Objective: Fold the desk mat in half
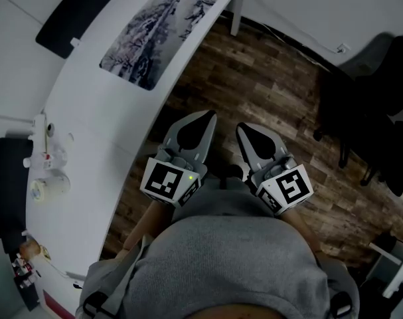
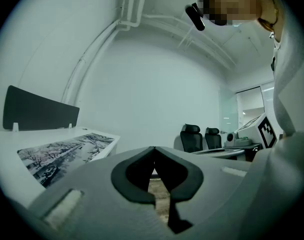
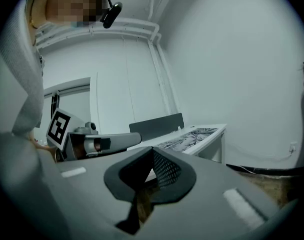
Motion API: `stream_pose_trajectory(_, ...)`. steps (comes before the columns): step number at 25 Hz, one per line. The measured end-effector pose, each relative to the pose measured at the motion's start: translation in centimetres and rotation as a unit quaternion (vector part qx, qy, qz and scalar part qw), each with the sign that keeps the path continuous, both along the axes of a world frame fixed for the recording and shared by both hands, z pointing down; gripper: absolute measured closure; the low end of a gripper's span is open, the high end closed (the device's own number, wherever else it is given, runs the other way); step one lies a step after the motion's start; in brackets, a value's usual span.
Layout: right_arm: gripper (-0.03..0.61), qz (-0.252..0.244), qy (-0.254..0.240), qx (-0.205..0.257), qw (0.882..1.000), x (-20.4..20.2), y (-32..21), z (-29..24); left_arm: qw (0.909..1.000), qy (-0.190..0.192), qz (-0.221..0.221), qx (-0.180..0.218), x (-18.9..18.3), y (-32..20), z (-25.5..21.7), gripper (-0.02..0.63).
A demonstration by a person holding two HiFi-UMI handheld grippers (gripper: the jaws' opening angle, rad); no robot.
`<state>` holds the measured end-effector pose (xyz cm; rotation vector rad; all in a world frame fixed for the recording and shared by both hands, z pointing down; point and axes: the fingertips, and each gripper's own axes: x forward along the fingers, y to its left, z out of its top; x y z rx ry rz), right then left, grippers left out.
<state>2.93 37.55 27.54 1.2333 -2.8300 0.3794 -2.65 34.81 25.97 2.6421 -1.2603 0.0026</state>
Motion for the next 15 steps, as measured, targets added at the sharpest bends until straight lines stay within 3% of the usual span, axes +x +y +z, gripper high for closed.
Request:
stream_pose_trajectory(8, 0.575, 0.006, -0.004, -0.003, 1.0, -3.9, -0.8, 0.8, 1.0, 0.002, 0.004, 0.0, -4.0, -0.8, 1.2, 0.612)
stream_pose_trajectory(15, 0.575, 0.033, -0.002, -0.001, 0.999, -5.0, -1.5, 1.4, 0.9997, 0.016, 0.012, -0.01, -5.6, -2.2, 2.4, 0.612)
